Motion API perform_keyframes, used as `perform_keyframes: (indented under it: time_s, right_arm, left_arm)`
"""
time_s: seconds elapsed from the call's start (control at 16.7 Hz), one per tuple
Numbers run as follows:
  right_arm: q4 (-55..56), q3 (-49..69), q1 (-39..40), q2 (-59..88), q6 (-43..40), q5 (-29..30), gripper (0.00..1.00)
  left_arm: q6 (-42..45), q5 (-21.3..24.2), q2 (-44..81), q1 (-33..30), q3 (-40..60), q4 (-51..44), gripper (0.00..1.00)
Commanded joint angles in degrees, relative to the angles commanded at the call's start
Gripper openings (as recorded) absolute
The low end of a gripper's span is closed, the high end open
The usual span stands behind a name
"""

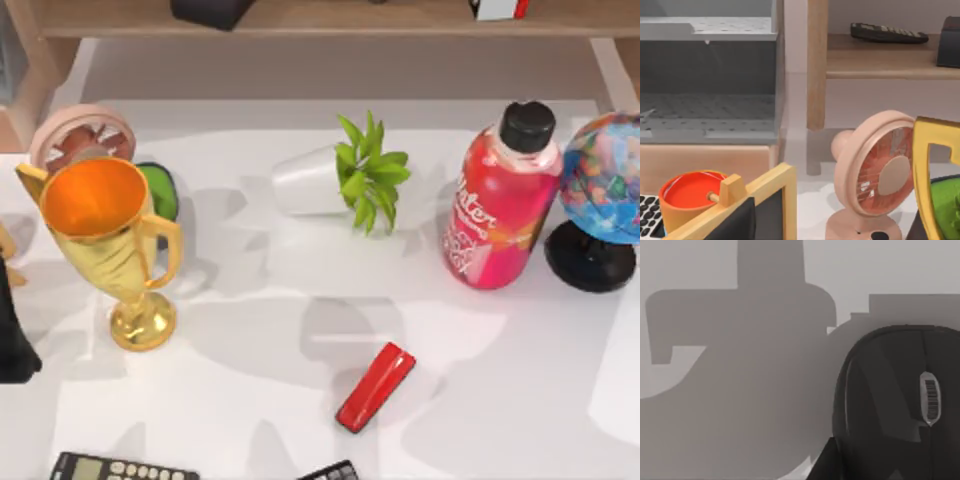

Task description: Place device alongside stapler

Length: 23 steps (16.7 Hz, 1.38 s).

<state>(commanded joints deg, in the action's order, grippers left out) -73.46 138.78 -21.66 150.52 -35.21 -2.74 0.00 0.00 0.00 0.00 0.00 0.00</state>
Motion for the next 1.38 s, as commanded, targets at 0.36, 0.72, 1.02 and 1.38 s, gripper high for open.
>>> perform_keyframes:
  time_s: [0.36,0.72,1.02,1.38]
  right_arm:
    - [-2.16,-0.55,-0.21,-6.69,0.55,0.34,0.00]
    - [-3.79,-5.54,6.97,-23.39,5.61,0.25,0.00]
    - [-1.41,-13.11,21.45,-37.36,14.48,-0.39,0.00]
    - [5.34,-27.29,41.69,-49.33,29.62,-0.84,0.00]
  left_arm:
    - [0.00,0.00,0.00,0.00,0.00,0.00,1.00]
    - [0.00,0.00,0.00,0.00,0.00,0.00,1.00]
    - [0.00,0.00,0.00,0.00,0.00,0.00,1.00]
    - [0.00,0.00,0.00,0.00,0.00,0.00,1.00]
